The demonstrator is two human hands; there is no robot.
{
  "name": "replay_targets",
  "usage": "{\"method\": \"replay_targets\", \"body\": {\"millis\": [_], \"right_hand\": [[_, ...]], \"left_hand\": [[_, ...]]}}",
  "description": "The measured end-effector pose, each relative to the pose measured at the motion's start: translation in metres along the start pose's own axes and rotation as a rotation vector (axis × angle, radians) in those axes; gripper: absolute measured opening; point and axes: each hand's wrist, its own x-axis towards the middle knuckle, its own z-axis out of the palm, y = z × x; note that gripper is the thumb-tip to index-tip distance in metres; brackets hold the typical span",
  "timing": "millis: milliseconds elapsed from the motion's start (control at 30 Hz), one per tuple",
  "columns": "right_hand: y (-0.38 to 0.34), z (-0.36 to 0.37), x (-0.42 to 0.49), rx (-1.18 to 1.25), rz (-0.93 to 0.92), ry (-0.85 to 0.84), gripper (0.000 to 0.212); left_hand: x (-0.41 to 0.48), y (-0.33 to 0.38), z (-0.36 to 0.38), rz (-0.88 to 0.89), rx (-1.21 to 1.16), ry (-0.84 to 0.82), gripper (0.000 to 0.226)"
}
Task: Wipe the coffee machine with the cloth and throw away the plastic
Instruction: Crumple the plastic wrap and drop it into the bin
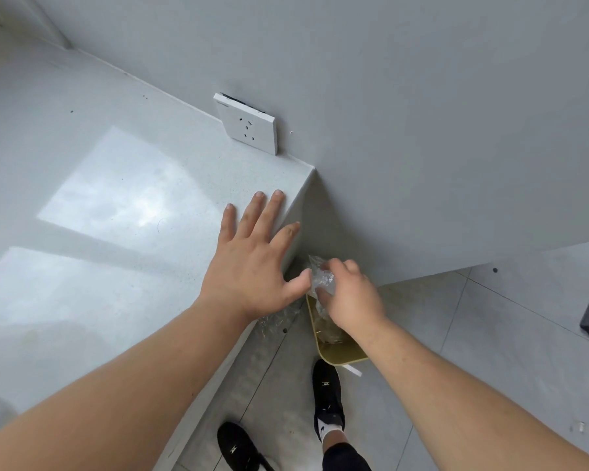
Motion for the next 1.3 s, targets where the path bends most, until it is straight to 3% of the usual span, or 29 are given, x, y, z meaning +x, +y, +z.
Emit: {"method": "replay_targets", "body": {"millis": [600, 1133, 1300], "right_hand": [[0.057, 0.067, 0.023, -0.131, 0.171, -0.273, 0.059], [0.063, 0.082, 0.033, -0.214, 0.222, -0.2, 0.074], [0.06, 0.078, 0.032, -0.28, 0.261, -0.215, 0.066]], "left_hand": [[0.001, 0.0, -0.001, -0.002, 0.002, -0.043, 0.079], [0.001, 0.002, -0.005, -0.01, -0.015, -0.058, 0.078], [0.001, 0.002, -0.005, -0.001, -0.025, -0.045, 0.077]]}}
